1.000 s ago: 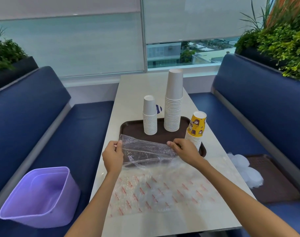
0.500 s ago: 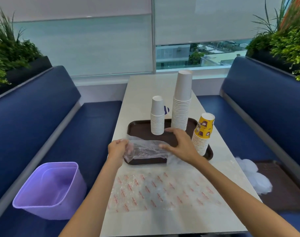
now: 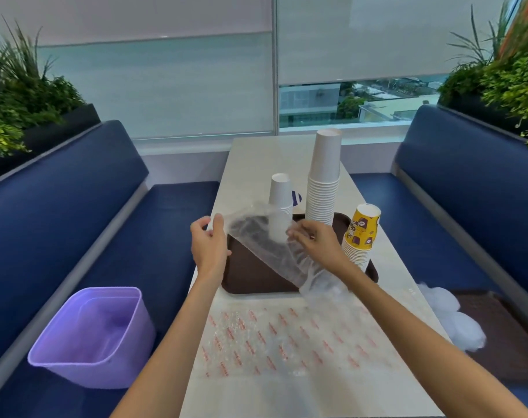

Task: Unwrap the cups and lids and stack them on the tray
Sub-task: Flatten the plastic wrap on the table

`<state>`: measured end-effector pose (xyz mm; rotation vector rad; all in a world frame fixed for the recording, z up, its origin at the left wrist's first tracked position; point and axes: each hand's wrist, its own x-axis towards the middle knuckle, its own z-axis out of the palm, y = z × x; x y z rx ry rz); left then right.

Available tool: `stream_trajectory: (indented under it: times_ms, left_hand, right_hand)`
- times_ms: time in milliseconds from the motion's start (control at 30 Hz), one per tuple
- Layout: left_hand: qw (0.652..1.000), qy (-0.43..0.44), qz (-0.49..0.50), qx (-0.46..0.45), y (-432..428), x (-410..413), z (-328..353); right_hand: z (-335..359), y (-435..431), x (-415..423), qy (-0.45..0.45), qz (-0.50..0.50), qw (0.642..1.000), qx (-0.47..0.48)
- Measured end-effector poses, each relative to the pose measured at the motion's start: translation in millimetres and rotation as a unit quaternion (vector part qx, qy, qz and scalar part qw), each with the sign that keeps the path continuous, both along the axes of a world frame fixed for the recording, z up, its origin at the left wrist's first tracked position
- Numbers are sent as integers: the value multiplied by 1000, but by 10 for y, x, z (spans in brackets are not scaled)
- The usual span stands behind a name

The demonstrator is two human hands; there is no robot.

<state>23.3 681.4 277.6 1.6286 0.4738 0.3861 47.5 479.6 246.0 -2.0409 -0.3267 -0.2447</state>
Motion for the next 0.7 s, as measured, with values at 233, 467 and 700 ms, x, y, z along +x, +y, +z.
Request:
stream_trajectory:
  times_ms: [233, 467, 700]
  left_hand:
    - [926, -215, -110, 289, -171, 38, 263]
    - [946, -140, -138, 256, -207, 101, -28]
    - [977, -76, -89, 177, -132, 54, -374]
  right_hand:
    - [290, -190, 268, 135, 166, 976, -47]
    - [138, -231, 129, 211, 198, 953, -91]
    - [-388, -440, -136, 136, 43, 967, -212]
